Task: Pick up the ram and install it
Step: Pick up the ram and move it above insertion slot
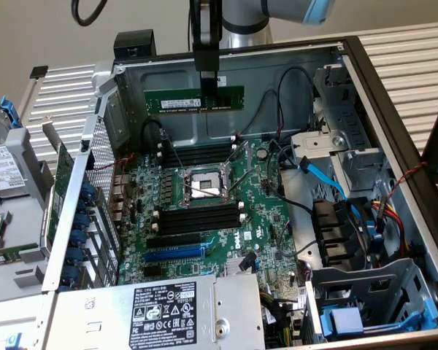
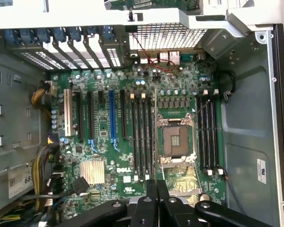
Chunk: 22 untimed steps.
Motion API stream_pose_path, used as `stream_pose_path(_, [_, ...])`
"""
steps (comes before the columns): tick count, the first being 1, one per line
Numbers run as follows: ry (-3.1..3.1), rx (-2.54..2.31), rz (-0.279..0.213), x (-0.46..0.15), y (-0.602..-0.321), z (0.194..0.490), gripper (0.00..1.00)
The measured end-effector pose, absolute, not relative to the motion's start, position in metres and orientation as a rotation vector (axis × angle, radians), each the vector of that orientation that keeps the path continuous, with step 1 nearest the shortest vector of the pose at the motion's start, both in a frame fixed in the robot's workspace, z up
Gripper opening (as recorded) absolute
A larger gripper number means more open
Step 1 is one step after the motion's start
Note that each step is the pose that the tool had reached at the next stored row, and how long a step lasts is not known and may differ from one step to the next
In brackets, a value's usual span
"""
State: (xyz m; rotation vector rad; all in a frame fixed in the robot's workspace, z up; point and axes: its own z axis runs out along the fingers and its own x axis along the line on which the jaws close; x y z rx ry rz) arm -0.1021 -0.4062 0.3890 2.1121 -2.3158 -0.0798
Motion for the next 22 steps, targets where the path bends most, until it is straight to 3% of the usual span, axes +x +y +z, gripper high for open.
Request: stream_pose_path(22, [-2.317,2.112,-0.081,-0.108,-0.392,0.385,0.12])
